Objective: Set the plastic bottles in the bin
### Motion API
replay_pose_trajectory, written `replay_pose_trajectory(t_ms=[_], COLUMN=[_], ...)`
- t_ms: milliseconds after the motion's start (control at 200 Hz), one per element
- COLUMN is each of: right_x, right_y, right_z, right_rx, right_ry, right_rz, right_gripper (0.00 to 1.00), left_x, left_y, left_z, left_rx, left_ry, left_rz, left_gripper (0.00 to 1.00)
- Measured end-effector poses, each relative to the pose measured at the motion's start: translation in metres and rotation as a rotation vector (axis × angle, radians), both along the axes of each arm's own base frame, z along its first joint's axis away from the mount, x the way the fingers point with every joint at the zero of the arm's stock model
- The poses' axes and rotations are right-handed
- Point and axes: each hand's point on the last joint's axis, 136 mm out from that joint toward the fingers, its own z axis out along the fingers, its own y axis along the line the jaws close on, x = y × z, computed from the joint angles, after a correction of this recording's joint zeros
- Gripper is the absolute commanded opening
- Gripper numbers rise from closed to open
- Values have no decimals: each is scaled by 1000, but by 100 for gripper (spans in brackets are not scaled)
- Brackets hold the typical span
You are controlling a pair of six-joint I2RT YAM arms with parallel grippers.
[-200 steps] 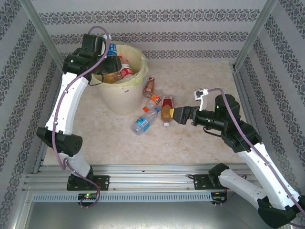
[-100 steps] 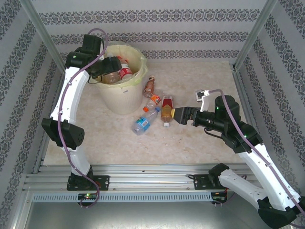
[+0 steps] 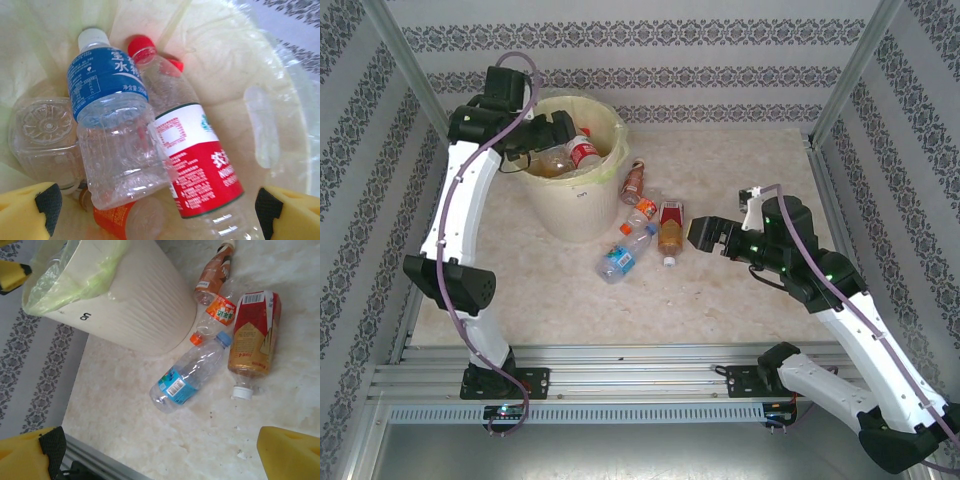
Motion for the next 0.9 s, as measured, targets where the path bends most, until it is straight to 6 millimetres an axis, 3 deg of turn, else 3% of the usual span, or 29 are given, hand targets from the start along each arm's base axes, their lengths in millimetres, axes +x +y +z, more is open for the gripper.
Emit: replay_pose_trajectory(t_ms=[200, 335, 530, 649, 754, 899], right_x=[18, 35, 59, 74, 86, 95], right_y=[2, 8, 21, 29, 37, 40], right_z=[-4, -15, -31, -45, -63, -89], right_rx=[-34, -62, -78, -79, -86, -126], right_ry=[12, 47, 111, 156, 208, 263], right_rz=[-27, -41, -51, -57, -59, -67], right_gripper=[98, 98, 87, 81, 76, 75], left_x=[-36, -79, -139, -162, -186, -207], left_y=[-10, -27, -51, -61, -75, -87], left_z=[42, 45, 22, 12, -17, -75], left_rx=[-62, -108, -158, -185, -210, -215], left_ry=[-115, -172, -192, -176, -107, 55], left_rz=[-62, -156, -279, -320, -362, -372], left_gripper=[100, 100, 100, 100, 100, 100])
